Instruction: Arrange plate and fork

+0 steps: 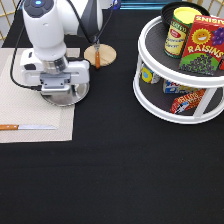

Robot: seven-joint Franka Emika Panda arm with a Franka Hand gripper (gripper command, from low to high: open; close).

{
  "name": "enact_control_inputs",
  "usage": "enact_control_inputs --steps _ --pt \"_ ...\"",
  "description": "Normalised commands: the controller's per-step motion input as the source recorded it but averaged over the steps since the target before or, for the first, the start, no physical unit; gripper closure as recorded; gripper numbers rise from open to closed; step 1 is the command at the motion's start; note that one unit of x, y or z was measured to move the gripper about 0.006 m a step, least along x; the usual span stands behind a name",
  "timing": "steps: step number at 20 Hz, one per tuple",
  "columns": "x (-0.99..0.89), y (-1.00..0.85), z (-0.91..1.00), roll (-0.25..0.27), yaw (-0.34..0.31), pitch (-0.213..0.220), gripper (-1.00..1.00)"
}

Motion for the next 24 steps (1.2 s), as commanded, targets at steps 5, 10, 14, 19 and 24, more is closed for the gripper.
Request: enact_control_inputs --steps 5,10,14,19,24 --pt "0.20 -0.98 0.00 0.082 0.000 0.147 -1.00" --pt "0.29 -0.99 0.00 0.064 0.000 0.108 -1.00" --pt "0.32 -1.00 0.00 0.051 0.000 0.092 -1.00" --pt "0.37 -0.98 0.00 0.057 0.001 0.074 -1.00" --pt "0.39 -0.96 0.00 0.077 0.000 0.065 -1.00"
